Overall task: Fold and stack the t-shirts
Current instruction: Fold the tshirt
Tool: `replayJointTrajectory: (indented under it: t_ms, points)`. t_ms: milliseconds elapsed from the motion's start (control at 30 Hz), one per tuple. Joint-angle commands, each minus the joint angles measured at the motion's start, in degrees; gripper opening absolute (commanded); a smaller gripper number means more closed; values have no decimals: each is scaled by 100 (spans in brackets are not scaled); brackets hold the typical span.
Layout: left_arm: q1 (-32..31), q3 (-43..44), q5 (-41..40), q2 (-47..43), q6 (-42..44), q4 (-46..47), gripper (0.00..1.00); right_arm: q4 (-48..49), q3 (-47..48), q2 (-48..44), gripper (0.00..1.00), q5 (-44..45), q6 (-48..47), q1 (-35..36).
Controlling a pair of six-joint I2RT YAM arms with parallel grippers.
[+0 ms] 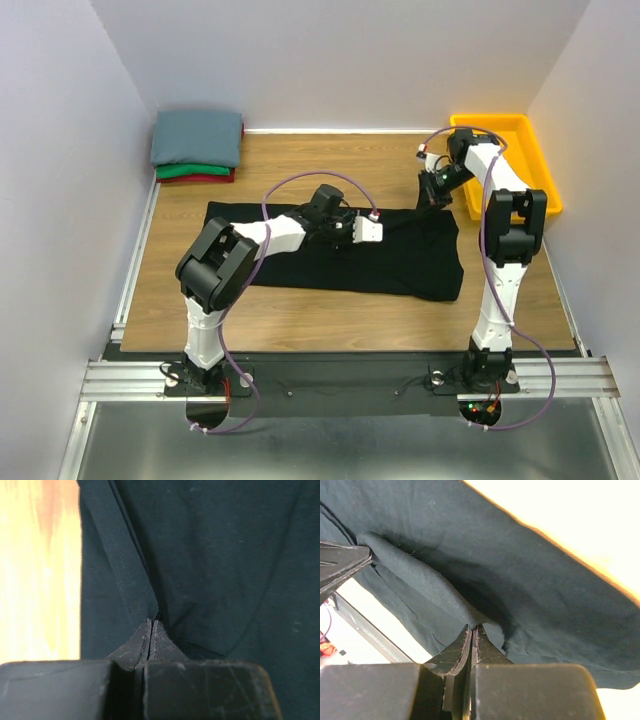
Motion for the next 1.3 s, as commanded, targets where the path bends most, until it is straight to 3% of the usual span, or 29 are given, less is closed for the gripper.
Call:
replayJointTrajectory:
  t_ms: [0, 300, 800, 967, 1033, 1067, 1100, 1167, 1267]
  points:
    - [44, -173, 344, -618, -321, 121, 0, -164, -176, -537, 1, -69, -87, 23]
    - [-26, -296, 731, -812, -682, 25, 0, -322, -959, -1178, 1, 64, -307, 23]
    - [-360, -490, 1162, -768, -462, -661, 0, -383, -2101, -1539, 1, 459, -658, 14]
    - [-483, -376, 1180, -549, -234, -1082, 11, -322, -2348, -1583, 1, 749, -764, 14]
    - [-484, -358, 1058, -540, -355, -1259, 26, -374, -2348, -1618, 12, 906, -886, 14]
    - [-484, -349, 978, -548, -418, -1276, 30, -409, -2330, -1627, 20, 951, -922, 14]
    - [-440, -340, 917, -592, -444, -1381, 32, -427, -2261, -1740, 35, 1012, -957, 14]
    - [-317, -349, 951, -864, -453, -1652, 38, -453, -2059, -1855, 46, 1188, -1045, 14]
    - [95, -446, 1188, -1372, -541, -1917, 40, -471, -1839, -2031, 48, 1347, -1116, 14]
